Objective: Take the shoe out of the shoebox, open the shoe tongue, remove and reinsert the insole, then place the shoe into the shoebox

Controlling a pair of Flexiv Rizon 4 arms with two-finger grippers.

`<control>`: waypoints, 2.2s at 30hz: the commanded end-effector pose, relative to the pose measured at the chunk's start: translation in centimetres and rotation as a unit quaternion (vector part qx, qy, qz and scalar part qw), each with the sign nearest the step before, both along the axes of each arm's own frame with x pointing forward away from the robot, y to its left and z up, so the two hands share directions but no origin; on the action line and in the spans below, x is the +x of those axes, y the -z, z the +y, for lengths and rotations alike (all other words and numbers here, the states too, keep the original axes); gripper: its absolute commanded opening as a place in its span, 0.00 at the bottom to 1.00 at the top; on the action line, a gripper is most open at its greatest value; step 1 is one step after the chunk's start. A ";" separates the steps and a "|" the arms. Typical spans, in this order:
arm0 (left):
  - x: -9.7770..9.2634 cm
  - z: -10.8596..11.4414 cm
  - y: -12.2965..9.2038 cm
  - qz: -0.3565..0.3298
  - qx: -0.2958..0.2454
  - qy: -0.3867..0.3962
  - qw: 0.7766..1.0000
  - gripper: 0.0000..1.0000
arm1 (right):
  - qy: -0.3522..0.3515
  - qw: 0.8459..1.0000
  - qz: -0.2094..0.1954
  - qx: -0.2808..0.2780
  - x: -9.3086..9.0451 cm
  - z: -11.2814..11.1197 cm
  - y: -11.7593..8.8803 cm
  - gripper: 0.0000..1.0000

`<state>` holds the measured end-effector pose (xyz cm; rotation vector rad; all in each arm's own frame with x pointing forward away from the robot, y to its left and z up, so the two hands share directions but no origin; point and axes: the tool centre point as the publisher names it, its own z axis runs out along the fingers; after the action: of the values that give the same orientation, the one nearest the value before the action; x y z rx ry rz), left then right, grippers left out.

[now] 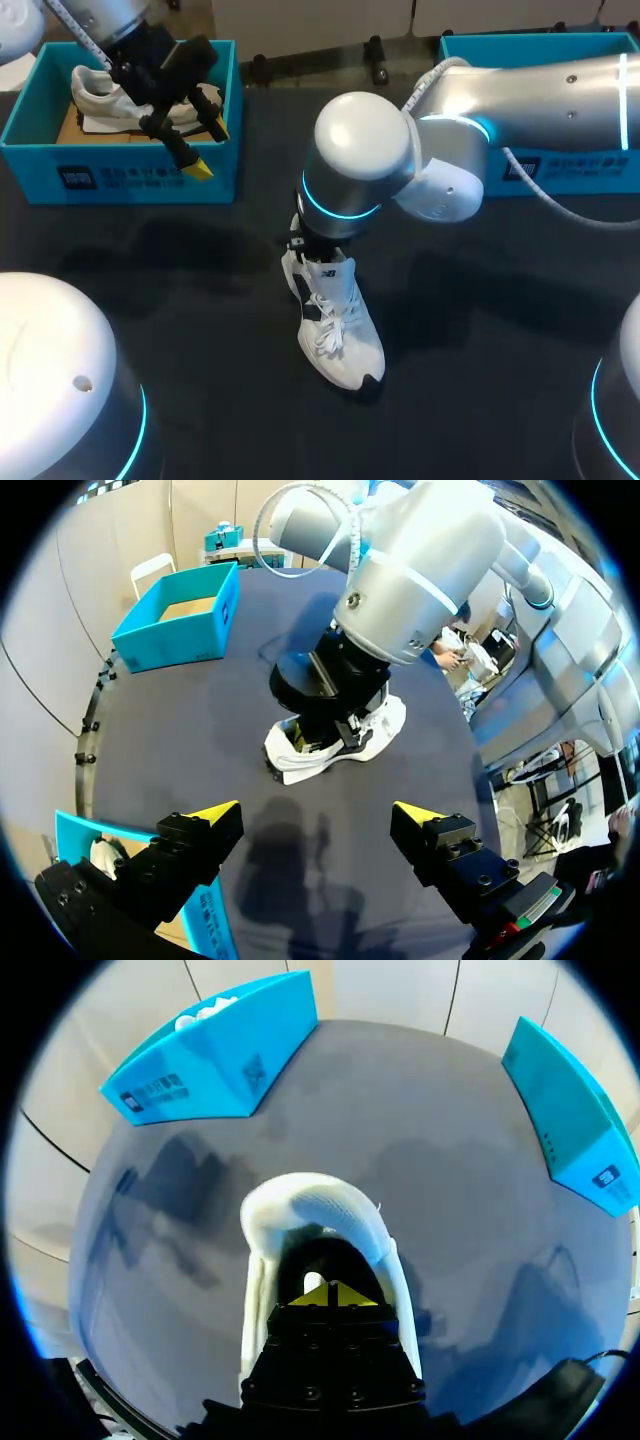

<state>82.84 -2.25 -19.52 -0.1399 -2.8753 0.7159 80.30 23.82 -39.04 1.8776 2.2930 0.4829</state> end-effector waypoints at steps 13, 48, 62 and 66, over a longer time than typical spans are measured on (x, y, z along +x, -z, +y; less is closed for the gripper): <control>-0.1 0.1 0.0 -0.001 0.000 0.000 1.000 1.00 | -0.012 0.998 0.057 0.015 0.1 0.2 0.2 0.00; -0.1 0.1 0.0 -0.001 0.000 0.000 1.000 1.00 | -0.003 0.957 0.289 -0.015 -6.8 -1.6 -4.8 1.00; -0.1 0.1 0.0 -0.001 0.000 0.000 1.000 1.00 | -0.010 0.955 0.297 -0.014 -7.3 -1.5 -3.8 1.00; -0.1 0.1 0.0 -0.001 0.000 0.000 1.000 1.00 | -0.009 0.954 0.301 -0.017 -7.5 -1.6 -3.9 1.00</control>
<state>82.84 -2.26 -19.52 -0.1397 -2.8753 0.7161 72.92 22.16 -35.06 2.2175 2.6393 -0.1566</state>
